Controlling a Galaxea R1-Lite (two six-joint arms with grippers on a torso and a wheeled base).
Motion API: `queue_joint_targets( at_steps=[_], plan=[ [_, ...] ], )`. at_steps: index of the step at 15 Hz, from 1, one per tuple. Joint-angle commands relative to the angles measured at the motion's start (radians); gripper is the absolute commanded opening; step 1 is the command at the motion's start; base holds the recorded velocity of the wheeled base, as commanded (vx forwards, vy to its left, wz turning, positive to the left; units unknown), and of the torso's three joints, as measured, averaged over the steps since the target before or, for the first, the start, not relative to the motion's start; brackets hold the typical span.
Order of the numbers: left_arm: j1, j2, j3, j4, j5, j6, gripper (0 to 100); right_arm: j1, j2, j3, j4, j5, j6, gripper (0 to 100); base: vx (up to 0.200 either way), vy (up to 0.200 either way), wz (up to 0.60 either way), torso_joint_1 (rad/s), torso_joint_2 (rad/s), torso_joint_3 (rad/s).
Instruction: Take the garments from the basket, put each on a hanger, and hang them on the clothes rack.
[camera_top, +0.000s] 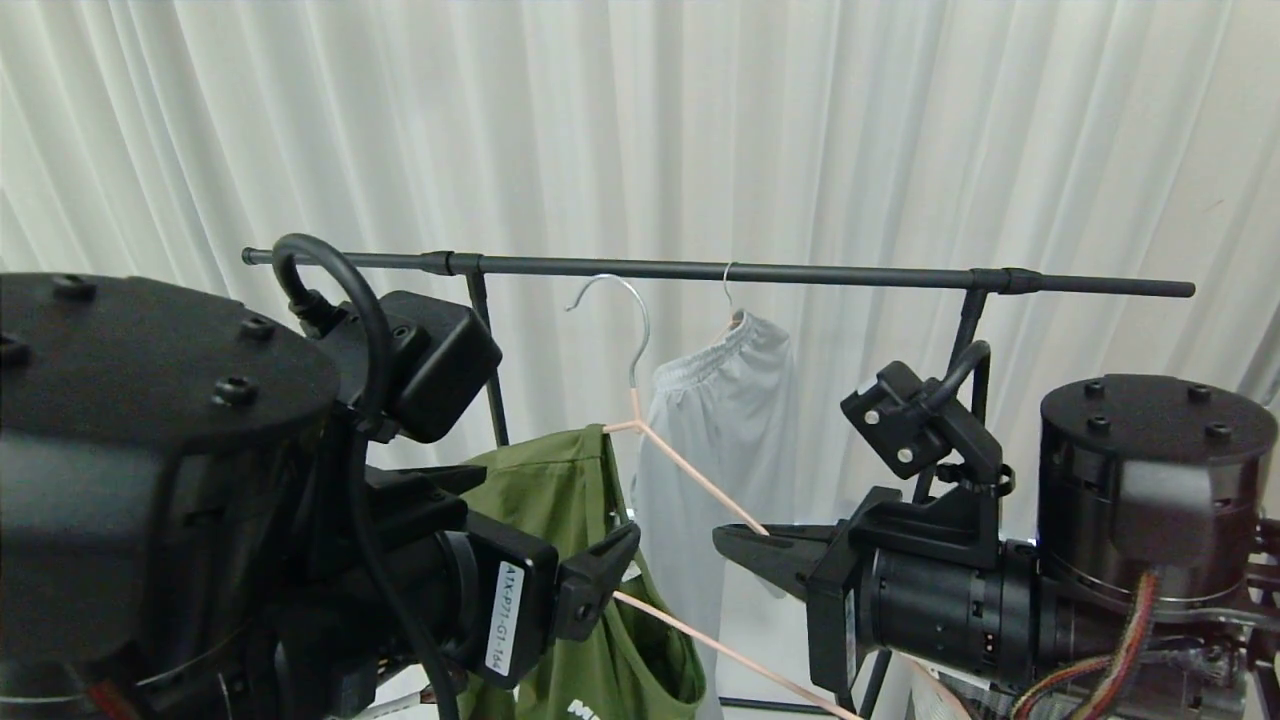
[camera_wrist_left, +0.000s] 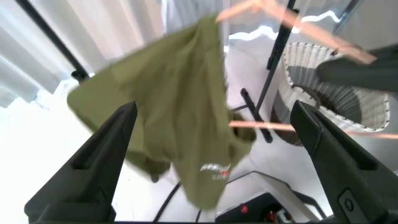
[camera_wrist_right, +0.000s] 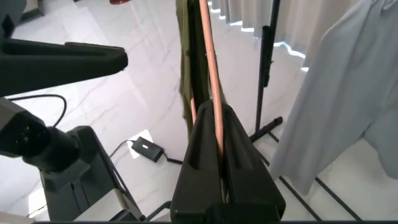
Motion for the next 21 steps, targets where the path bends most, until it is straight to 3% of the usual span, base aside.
queue_joint_targets(
  at_steps=[1,4,6,7,10,15,21],
  plan=[
    [0.000,-0.026,0.021,0.000,0.000,0.000,100,0.000,-0.014,0.001,0.000,0.001,0.000,0,0.000,0.000,0.00,0.000,0.00,0.000],
    [0.012,-0.111,0.092,0.000,0.002,0.020,100,-0.005,-0.051,0.006,-0.001,0.003,-0.006,0,0.000,0.000,0.00,0.000,0.00,0.000],
    [0.052,-0.157,0.118,0.000,0.000,0.070,100,-0.014,-0.087,0.029,-0.001,0.005,-0.011,0,0.000,0.000,0.00,0.000,0.00,0.000],
    [0.113,-0.193,0.138,0.000,-0.023,0.121,100,-0.015,-0.126,0.063,-0.001,0.006,-0.015,0,0.000,0.000,0.00,0.000,0.00,0.000],
    [0.251,-0.263,0.147,0.000,-0.177,0.219,100,-0.017,-0.195,0.119,-0.026,0.049,-0.045,0,0.000,0.000,0.00,0.000,0.00,0.000],
    [0.455,-0.276,0.143,-0.017,-0.524,0.415,100,-0.017,-0.271,0.174,-0.041,0.074,-0.083,0,0.000,0.000,0.00,0.000,0.00,0.000],
    [0.477,-0.277,0.152,-0.036,-0.701,0.472,100,0.000,-0.372,0.265,-0.044,0.136,-0.106,0,0.000,0.000,0.00,0.000,0.00,0.000]
  ],
)
